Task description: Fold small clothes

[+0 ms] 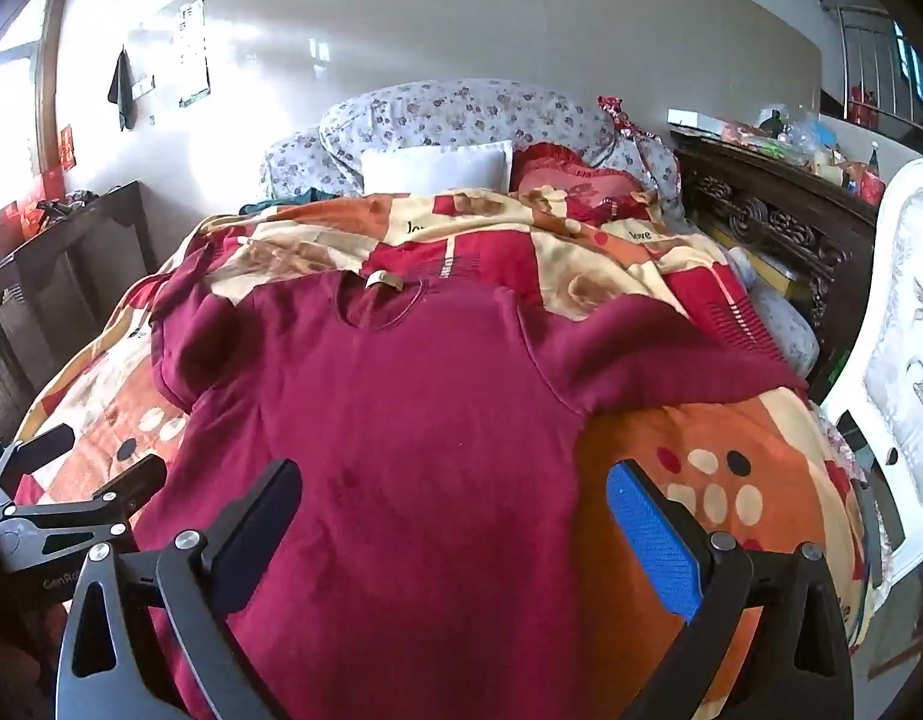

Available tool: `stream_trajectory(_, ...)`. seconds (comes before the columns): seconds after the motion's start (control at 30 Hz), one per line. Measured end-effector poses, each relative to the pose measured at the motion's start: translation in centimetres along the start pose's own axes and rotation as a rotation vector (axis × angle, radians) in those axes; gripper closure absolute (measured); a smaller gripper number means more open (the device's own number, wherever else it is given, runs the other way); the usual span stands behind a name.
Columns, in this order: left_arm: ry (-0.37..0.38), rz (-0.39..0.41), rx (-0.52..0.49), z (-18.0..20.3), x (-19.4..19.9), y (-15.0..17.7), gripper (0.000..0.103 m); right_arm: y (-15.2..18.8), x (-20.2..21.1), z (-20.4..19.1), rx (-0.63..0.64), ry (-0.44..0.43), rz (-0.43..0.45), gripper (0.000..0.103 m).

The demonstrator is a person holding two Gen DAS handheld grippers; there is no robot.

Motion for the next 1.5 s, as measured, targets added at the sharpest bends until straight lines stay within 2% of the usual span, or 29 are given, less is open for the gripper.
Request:
stream_trajectory(0.73, -0.001, -0.024, -0.008, 1.3, -1.9, 0.2, 0.000, 0.0, -3.2, -0.1, -0.045, 0.000, -0.039, 0.000)
stream_trajectory(0.83, -0.003, -0.031, -0.012, 1.5, -2.6, 0.1, 0.000, -0.2, -3.7, 0.0, -0.054, 0.000, -0.018, 0.000)
stream_trajectory(1.03, 0.001, -0.042, -0.010, 1.8, -3.5, 0.0, 0.000, 0.0, -4.7, 0.1, -0.044, 0.013, -0.066, 0.000)
stream_trajectory(1.33, 0.000, -0.059, 0.000, 1.7, -4.7, -0.4, 0.000, -0.3, -5.9, 0.1, -0.060, 0.002, -0.051, 0.000)
stream_trajectory(1.5, 0.003, -0.063, 0.011, 1.6, -5.2, -0.8, 0.000, -0.2, -6.8, 0.0, -0.054, 0.005, -0.081, 0.000)
Point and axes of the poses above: each gripper's, at about its wrist camera, not at the fingertips, and x roughly against the way its jaws point, z to its right, y to its underside, the point moved 6 cm from there along -x, roughly the way its jaws point, and after that the axes turned 14 degrees about x, right-handed, at the moved point
